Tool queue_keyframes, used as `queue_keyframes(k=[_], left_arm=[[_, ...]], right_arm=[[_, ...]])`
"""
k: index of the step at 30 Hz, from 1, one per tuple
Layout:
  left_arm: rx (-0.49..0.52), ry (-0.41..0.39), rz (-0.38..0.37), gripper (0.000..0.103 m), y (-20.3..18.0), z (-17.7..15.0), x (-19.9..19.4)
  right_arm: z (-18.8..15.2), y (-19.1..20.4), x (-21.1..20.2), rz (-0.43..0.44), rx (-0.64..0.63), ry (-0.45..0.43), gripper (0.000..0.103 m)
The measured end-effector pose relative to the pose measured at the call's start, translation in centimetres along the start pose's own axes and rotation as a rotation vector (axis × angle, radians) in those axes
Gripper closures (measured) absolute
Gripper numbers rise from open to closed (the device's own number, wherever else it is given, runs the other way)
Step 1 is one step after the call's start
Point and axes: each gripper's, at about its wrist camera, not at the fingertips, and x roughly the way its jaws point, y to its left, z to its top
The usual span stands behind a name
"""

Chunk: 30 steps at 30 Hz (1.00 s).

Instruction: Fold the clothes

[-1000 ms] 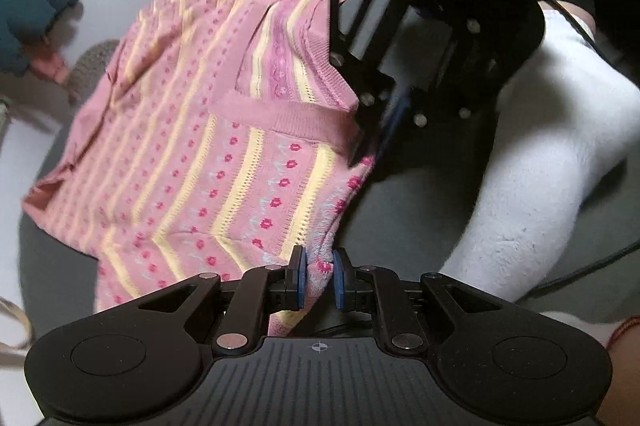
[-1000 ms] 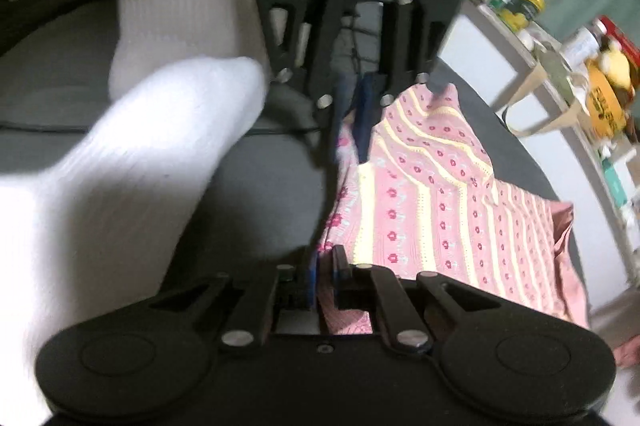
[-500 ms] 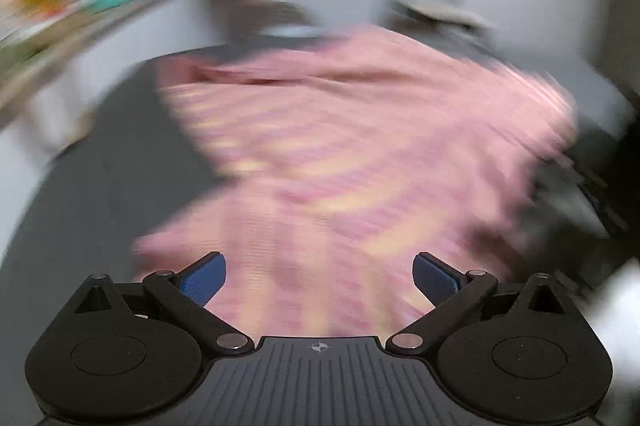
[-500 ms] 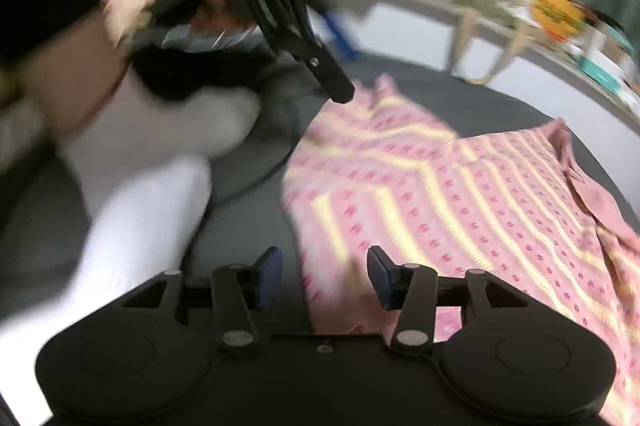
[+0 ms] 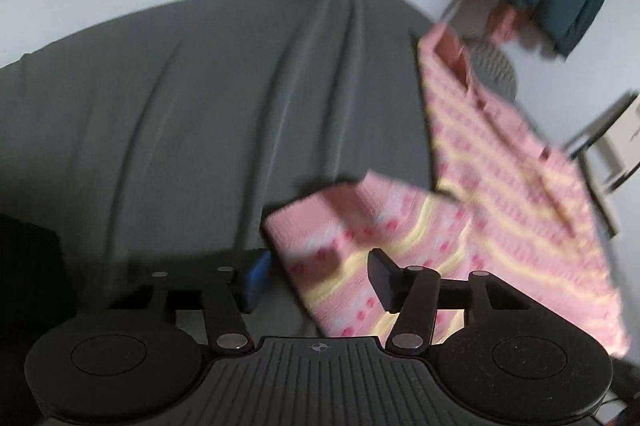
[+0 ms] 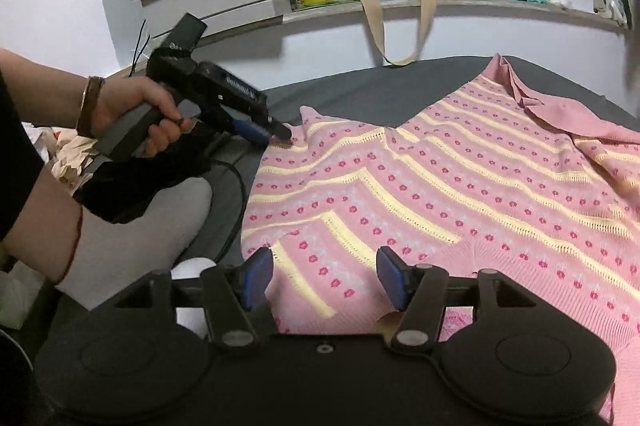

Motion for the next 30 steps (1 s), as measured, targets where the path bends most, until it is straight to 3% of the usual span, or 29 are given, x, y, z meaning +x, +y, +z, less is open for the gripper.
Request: queue_keyframes(k=[2,3,4,7,12,16,19,21,26,30], left_arm=[[0.02,-0.015,0.016,0.05,-0.3,-0.1,0.3],[0.025,-0.024,0.025,0.055,-0.5,-0.1,0.3],[0.024,-0.032,0.036,0.071,-0.7,0.0,0.3],[-0.078,-0.044,0.041,0.094,0.2,0.1,0.5],[-0.217,-0.129,0.04,0.098,1.6,-0.9,-1.2],[-0.259,-0.215,-0.019,0.098,1.6,-1.6,-4.4],[-0.202,-0.122,0.062,0.098,1.6,-1.8,-3.5],[-0.177,-0.122,0.059,0.098,1.2,-2.0,-3.5],[0.026,-0.228,-0.04,0.098,-4.1,-0.4,-5.6],[0.33,-0.235,-0.187,0.098,-12.3,0.1,-6.5]], right_arm=[[-0.1,0.2,0.1,0.007,-0.002,0.002,0.045],[-0.1,0.3,0.2,0.009,-0.005,0.001,0.044],[-0.2,0.4,0.3,0.014,-0.008,0.005,0.044],[-0.3,0.6,0.3,0.023,-0.018,0.007,0.043],[-0.4,0.7,0.0,0.017,-0.013,-0.007,0.041],[-0.4,0.3,-0.3,0.005,-0.003,-0.012,0.039],[-0.5,-0.2,-0.2,-0.003,0.024,-0.001,0.038],[-0.5,-0.5,-0.3,-0.017,0.04,-0.002,0.038],[-0.1,-1.4,-0.7,-0.048,0.076,-0.013,0.037],[0.2,-2.6,-1.3,-0.103,0.131,-0.031,0.037]])
